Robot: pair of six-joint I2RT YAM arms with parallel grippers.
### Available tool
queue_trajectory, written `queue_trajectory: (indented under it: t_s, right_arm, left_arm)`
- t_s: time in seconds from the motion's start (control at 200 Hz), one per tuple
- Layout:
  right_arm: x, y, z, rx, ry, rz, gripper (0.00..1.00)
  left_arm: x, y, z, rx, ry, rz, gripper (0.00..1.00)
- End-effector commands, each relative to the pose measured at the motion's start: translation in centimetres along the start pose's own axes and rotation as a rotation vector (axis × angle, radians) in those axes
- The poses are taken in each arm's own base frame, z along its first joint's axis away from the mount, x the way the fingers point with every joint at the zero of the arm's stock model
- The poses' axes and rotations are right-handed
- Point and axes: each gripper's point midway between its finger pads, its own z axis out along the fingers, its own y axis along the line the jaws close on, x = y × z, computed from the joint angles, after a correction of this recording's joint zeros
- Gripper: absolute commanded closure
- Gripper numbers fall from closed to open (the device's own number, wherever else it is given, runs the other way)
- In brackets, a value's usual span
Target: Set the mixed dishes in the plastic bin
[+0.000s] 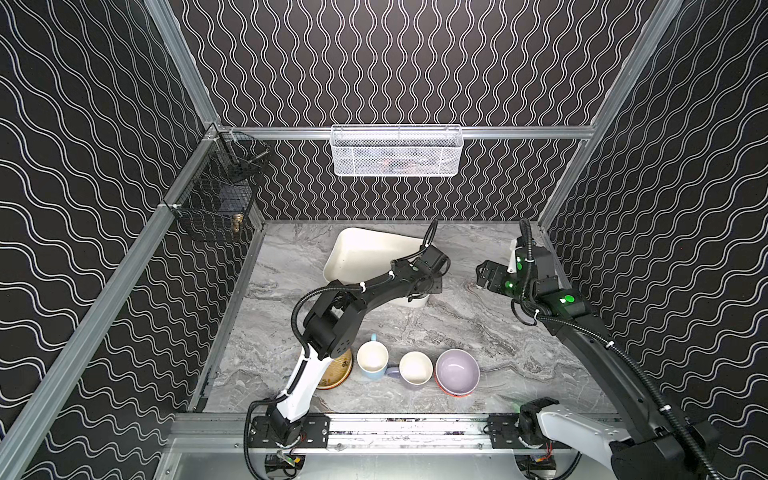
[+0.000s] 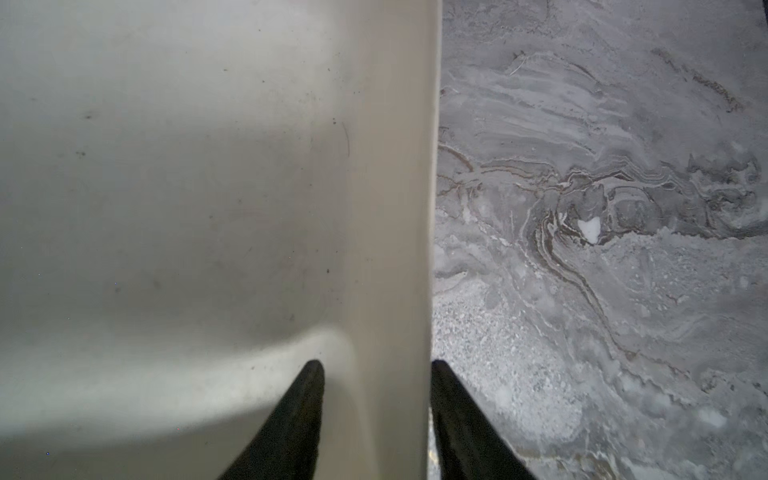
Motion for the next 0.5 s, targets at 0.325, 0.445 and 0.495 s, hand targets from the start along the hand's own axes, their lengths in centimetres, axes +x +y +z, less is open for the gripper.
queue_trajectory:
  t_s: [0.325, 0.445, 0.495]
  right_arm:
    - [2.8, 1.1, 5.3, 0.008, 0.188, 0.007, 0.07]
    - [3.5, 2.9, 7.9, -0.001, 0.243, -0.011, 0.11]
    - [3.9, 3.7, 9.0, -0.005, 0.268, -0.021, 0.13]
  left_arm:
    - [-3.3, 11.0, -11.4, -0.201, -0.15, -0.015, 0.32]
    - [-3.9, 19.6, -12.9, -0.284, -0.159, -0.141, 0.29]
    - [-3.9, 22.7, -13.2, -0.339, -0.159, -0.174, 0.28]
